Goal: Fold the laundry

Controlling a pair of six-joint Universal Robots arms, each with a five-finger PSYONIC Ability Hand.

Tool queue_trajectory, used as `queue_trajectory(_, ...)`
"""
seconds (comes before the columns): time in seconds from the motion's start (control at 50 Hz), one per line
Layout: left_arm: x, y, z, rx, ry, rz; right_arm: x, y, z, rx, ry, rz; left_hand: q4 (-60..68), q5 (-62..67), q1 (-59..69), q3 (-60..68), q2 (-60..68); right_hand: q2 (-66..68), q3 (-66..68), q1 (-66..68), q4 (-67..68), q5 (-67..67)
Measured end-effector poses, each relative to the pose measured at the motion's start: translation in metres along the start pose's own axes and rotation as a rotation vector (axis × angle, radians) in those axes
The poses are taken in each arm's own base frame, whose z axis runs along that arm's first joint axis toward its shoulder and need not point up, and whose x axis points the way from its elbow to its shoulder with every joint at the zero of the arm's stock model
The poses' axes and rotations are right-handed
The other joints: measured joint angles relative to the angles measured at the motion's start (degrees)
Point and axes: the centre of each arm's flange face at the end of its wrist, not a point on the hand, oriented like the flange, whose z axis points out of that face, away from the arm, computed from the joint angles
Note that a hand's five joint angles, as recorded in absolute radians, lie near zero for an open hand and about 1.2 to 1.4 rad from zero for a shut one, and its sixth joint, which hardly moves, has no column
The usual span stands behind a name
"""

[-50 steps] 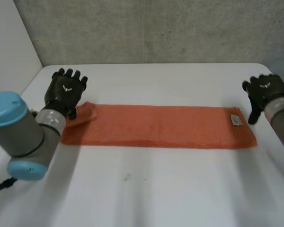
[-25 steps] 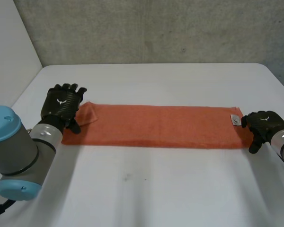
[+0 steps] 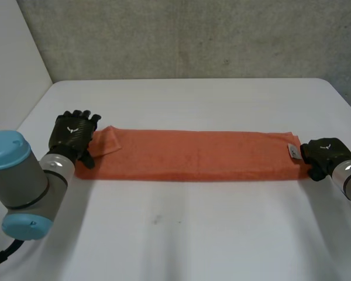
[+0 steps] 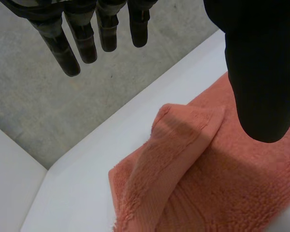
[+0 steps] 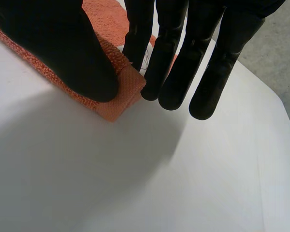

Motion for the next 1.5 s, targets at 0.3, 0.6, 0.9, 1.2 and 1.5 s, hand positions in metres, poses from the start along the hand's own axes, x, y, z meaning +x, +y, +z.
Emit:
queue_trajectory(0.3,-0.02,0.012,0.015,-0.019,-0.035,-0.012,0.017,0.004,0.002,-0.017,0.052,0.001,0.0,0.0,0.0,0.0,0.0,0.0,0.0,0.0,0.1,-0.1)
queue_trajectory(0.6,-0.004,0.023,0.032,-0.016,0.045,-0.019,0.03,0.011,0.001,-0.04,0.087,0.014,0.0,0.0,0.0,0.0,0.0,0.0,0.0,0.0,0.1,0.0)
queue_trajectory(0.9,-0.01,0.018,0.055,0.021,-0.002,0.001,0.031,0.011,0.002,-0.039,0.089,0.014,0.0,0.0,0.0,0.0,0.0,0.0,0.0,0.0,0.1,0.9)
queue_trajectory(1.2,-0.047,0.02,0.07,-0.011,-0.168,0.101,0.032,0.009,0.001,-0.037,0.095,0.013,0.0,0.0,0.0,0.0,0.0,0.0,0.0,0.0,0.1,0.9)
queue_trajectory(1.5,0.015,-0.013,0.018,0.036,0.069,-0.051,0.031,0.009,0.0,-0.038,0.092,0.014,0.0,0.0,0.0,0.0,0.0,0.0,0.0,0.0,0.1,0.9)
